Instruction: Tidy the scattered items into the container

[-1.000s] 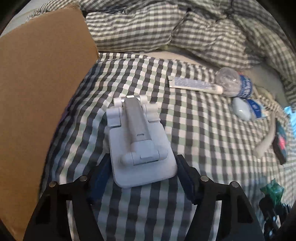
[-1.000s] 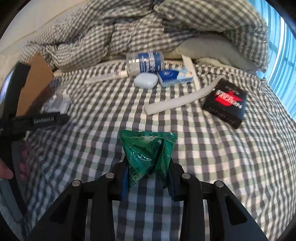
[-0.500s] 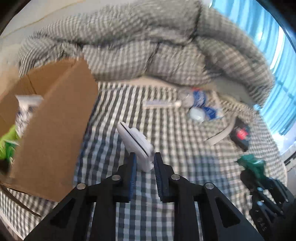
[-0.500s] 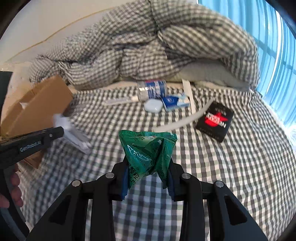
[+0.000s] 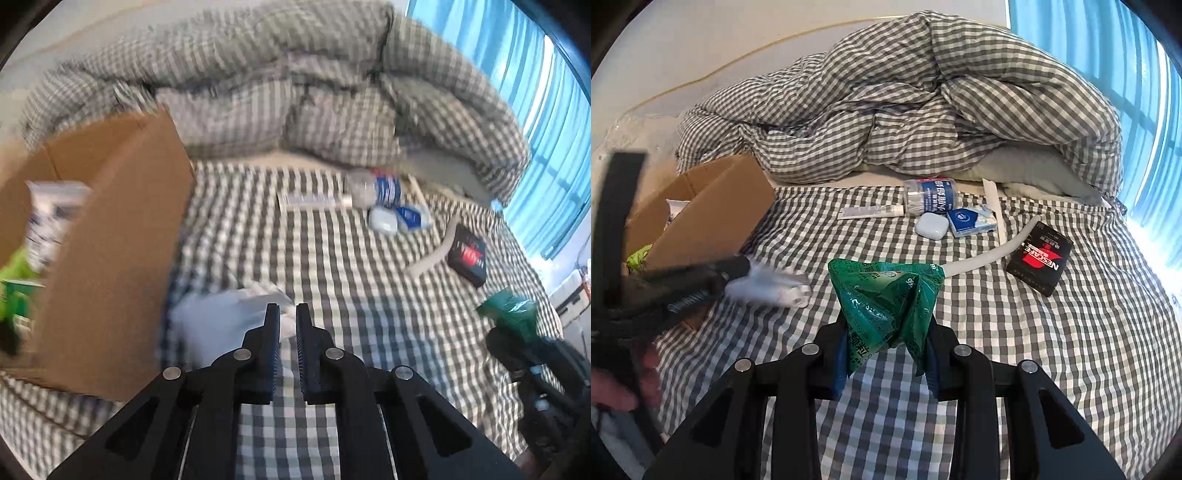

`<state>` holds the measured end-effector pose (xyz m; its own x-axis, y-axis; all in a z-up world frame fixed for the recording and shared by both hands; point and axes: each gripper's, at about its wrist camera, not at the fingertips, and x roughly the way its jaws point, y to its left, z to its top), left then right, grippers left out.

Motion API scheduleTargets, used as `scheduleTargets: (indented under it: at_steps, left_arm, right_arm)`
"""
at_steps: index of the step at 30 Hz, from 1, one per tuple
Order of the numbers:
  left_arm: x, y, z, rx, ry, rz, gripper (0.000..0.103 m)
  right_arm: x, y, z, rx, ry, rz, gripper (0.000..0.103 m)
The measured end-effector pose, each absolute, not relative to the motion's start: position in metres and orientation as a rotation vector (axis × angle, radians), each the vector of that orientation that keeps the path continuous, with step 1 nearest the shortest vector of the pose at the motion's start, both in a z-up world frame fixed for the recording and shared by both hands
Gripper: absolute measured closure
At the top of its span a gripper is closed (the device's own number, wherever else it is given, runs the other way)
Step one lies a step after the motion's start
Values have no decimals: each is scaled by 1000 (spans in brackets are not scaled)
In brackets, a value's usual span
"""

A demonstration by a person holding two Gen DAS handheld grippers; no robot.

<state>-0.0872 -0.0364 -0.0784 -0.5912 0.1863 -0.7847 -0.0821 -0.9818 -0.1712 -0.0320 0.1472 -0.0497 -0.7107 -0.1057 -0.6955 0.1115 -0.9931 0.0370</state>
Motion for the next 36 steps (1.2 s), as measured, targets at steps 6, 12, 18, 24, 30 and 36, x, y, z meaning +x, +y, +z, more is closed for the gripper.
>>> scheduleTargets:
  at_steps: [6, 12, 18, 24, 30, 36]
  left_arm:
    - [-103, -32, -130, -1512, -214, 2620, 33]
    - [-106, -16, -138, -1483, -26, 2654, 1]
    - [-133, -15, -160, -1469, 315, 2713, 0]
    - [-138, -31, -160, -1487, 285, 2659, 8]
    - [-133, -50, -145, -1490, 192, 2632, 46]
    - [-124, -47, -130, -1472, 207, 2629, 75]
  right_arm:
    - [-35, 163, -55, 1167, -7, -2812, 71]
    - [-45, 179, -67, 1210, -56, -2808, 71]
    - [-46, 179, -75, 1225, -63, -2787, 71]
    - [-50, 182, -81, 1242, -94, -2773, 71]
    - [-48, 182, -80, 1224, -117, -2760, 71]
    - [-45, 180, -79, 1217, -131, -2754, 71]
